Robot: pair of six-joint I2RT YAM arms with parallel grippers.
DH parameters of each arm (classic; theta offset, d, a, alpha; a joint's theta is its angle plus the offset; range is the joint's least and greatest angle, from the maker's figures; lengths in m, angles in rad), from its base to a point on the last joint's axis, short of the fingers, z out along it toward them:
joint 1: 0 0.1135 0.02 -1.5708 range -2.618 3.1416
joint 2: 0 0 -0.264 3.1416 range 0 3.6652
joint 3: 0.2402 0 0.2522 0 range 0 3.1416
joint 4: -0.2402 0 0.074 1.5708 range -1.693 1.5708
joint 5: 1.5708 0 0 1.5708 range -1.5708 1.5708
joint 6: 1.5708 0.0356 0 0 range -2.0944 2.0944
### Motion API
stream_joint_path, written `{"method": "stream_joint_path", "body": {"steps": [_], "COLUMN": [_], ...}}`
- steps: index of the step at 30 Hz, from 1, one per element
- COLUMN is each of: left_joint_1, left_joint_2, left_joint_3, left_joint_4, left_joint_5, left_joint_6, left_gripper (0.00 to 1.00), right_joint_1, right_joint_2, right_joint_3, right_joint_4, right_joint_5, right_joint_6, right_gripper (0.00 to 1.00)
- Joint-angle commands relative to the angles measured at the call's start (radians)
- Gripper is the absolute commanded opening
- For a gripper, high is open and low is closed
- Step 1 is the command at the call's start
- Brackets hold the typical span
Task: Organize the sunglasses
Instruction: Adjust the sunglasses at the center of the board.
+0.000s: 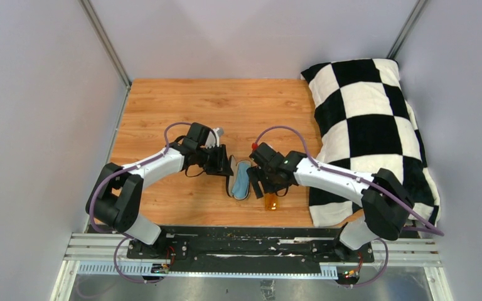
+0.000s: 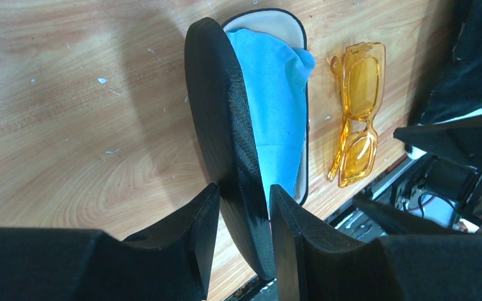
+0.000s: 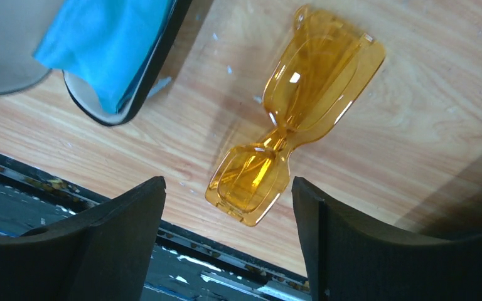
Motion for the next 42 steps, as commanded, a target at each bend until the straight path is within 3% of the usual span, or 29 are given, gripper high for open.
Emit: {"method": "stream_joint_path", "body": {"steps": [1,11,29,42], "left_joint_1": [-0.012,-0.016,-0.024,-0.027], "left_joint_2": [-0.007,-0.018,-0.019,-0.02], "left_joint_3": [0.016,0.021,0.014,0.019], "left_joint_4": [0.005,-0.008,0.004,-0.011], "left_joint_5": [0.006,0.005,0.006,0.0], "left_joint_6": [0.005,0.009,0.006,0.013], "left_gripper": [0.39,0.39,0.39,0.4], "right_joint_1": [0.085,0.106,-0.09,-0.099], "right_joint_2": [0.034,0.129,0.058,-0.058], "right_joint_3": [-0.022,-0.026,-0.018,0.009], "right_joint_4": [-0.102,-0.172,-0.218,-0.157], "right_joint_5": [0.155,0.278,0.387,0.268], "right_joint_6": [0.018,0.071,0.067,0.134], "right_gripper": [0.81,0.86,0.87,0.86]}}
